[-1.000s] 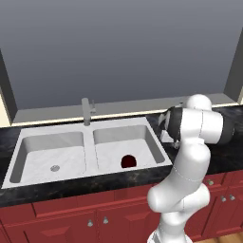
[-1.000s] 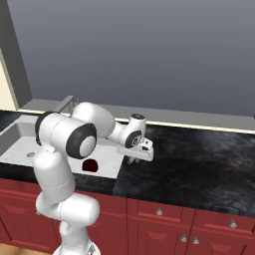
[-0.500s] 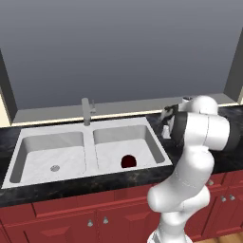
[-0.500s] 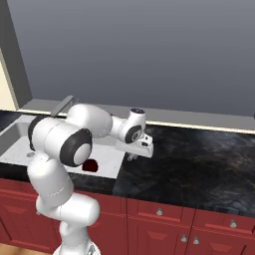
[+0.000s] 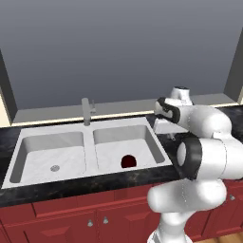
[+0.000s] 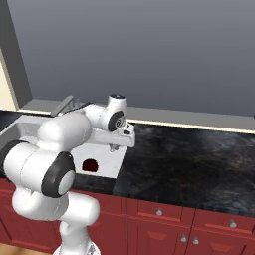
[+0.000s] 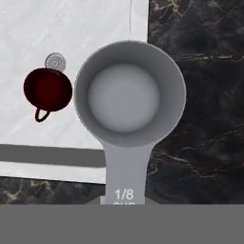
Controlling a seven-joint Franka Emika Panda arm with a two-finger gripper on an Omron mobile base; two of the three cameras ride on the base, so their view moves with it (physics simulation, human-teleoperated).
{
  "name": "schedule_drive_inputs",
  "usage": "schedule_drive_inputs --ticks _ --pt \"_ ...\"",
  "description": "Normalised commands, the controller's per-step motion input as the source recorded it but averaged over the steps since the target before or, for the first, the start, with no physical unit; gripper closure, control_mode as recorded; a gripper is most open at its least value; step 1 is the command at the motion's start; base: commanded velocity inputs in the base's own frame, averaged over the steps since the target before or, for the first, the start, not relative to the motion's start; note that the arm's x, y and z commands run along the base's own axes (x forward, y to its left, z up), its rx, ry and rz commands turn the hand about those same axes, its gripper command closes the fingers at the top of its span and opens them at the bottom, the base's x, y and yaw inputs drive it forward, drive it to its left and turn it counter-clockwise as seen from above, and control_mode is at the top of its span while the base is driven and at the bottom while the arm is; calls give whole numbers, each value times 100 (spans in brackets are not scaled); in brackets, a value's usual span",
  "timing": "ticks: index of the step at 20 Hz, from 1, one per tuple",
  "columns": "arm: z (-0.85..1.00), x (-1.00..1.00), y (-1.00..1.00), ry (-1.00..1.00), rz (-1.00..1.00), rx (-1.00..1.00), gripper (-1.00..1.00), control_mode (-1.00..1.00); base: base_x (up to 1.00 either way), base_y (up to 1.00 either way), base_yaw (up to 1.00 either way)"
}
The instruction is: Move any existing items from the left basin to the right basin for drying. Then move the measuring cup from the counter to the left basin of the sink for washing.
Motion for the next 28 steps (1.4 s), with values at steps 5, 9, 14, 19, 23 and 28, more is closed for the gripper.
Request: schedule_drive_inputs --ticks 5,9,14,19,23,28 --pt "50 -52 100 0 35 0 100 -100 0 0 0" --pt "45 -55 100 0 36 0 100 -100 0 0 0" --pt "41 -41 100 3 37 0 100 -100 0 0 0" --pt "17 -24 100 5 38 0 100 -100 0 0 0" --pt "0 -2 100 0 32 0 100 -100 0 0 0" --pt "0 18 87 0 28 0 100 -100 0 0 0"
